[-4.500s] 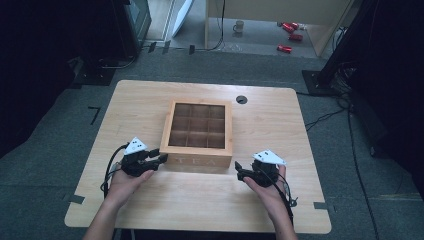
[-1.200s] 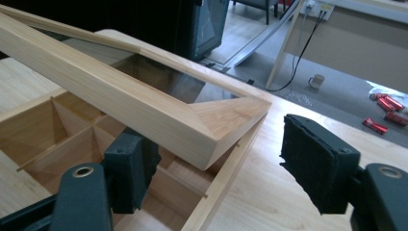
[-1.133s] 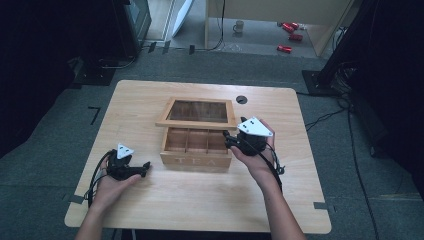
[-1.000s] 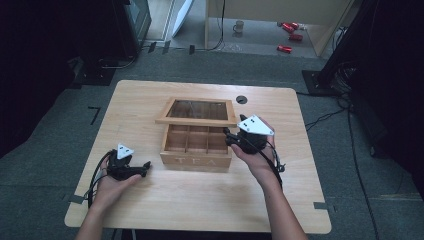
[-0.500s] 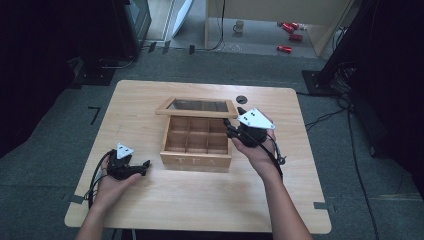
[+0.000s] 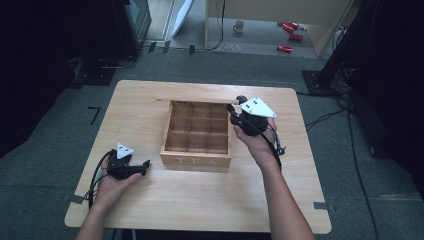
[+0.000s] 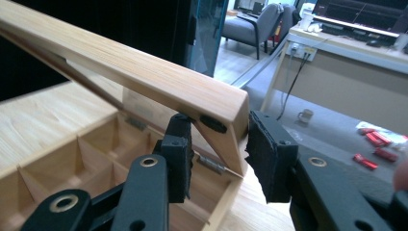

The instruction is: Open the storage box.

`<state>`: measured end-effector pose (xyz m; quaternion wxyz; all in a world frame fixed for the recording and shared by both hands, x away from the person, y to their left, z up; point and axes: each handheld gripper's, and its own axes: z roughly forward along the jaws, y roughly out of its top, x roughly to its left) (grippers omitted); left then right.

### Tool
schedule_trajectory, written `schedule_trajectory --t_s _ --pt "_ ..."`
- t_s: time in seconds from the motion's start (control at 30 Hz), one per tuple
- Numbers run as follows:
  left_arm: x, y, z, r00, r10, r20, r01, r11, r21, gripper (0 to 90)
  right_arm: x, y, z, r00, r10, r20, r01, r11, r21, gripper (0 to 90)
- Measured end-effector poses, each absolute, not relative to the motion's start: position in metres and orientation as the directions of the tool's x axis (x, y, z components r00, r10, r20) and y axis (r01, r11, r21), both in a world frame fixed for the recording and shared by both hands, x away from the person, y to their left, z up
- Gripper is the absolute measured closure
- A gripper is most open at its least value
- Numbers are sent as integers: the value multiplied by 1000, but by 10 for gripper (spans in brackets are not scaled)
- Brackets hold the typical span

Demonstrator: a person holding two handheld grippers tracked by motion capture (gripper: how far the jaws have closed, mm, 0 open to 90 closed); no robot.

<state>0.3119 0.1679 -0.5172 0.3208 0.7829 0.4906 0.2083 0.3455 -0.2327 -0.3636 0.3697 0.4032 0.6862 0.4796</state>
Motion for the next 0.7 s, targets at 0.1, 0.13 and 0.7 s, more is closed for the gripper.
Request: schedule_trajectory --t_s 0.1,0.13,0.7 --pt "312 168 -517 431 902 11 635 -312 707 147 352 -233 -360 -395 911 -116 194 206 959 636" --pt "312 168 -517 432 902 12 634 -313 707 147 354 -233 -358 -394 912 -116 194 206 959 637" --pt "312 167 -517 428 904 11 634 -309 709 150 387 -235 -339 -371 923 -100 199 185 962 659"
